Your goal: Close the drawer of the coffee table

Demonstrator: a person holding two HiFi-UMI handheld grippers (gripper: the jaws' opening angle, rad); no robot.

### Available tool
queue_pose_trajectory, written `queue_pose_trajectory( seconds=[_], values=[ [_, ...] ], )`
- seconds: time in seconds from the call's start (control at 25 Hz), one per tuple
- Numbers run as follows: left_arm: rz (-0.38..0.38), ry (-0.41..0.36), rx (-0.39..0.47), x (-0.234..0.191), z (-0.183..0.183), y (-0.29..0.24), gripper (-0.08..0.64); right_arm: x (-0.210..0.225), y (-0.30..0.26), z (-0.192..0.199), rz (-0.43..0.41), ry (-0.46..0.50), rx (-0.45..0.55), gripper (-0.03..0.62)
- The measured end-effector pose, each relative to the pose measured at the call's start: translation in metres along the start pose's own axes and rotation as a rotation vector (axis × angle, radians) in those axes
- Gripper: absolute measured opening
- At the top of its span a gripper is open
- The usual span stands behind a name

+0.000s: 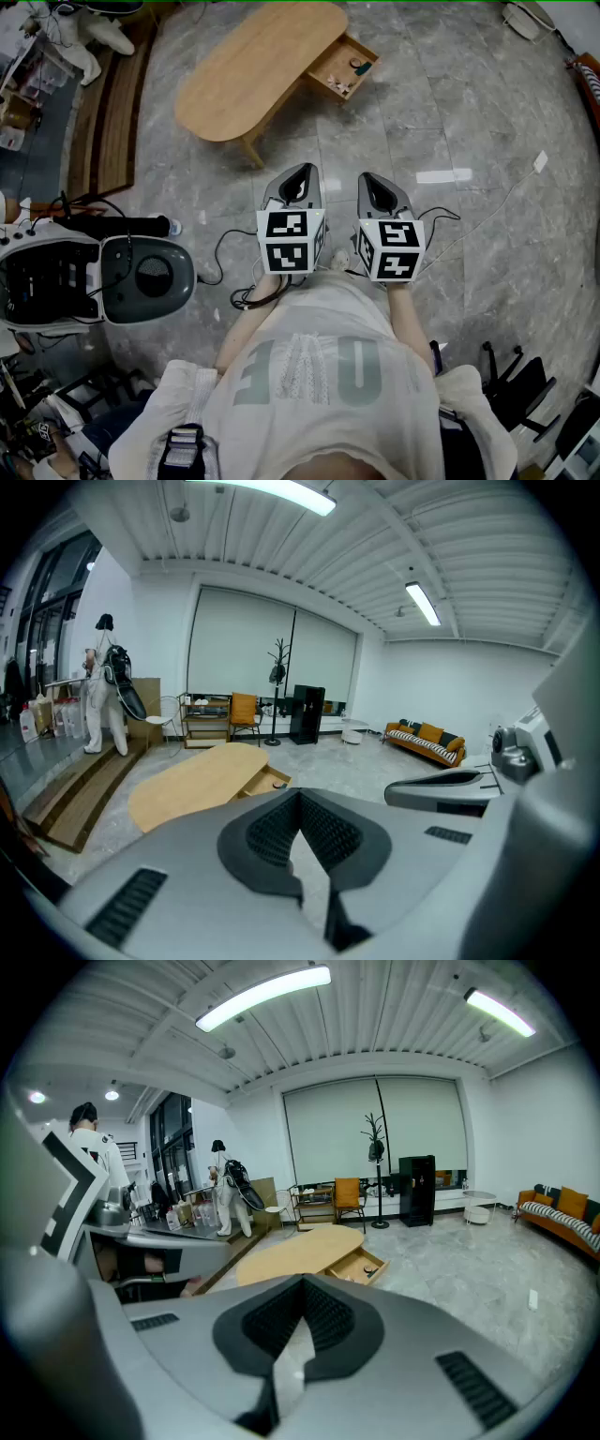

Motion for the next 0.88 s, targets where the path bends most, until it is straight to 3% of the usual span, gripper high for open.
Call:
queue_pose_trajectory(
  seconds=[0.48, 0.88],
  values=[
    [-0.052, 0.023, 0.002, 0.016, 0.000, -0.008, 0.008, 0.028, 0.005, 0.002, -0.028, 0.006, 0.016, 0.005],
    [-0.091, 0.071, -0.014, 0.008, -0.006, -0.013, 0.008, 0.042, -0.007, -0.010, -0.100, -0.085, 0.047, 0.005]
  ],
)
Point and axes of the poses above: the fingertips, and each gripper's own axes: y backward along the fingers, x to its right, z out of its underside, the point moved 10 cm from there along y, backward along the fingers, and after that the axes turned 10 degrees about z, right-handed, at the moved point
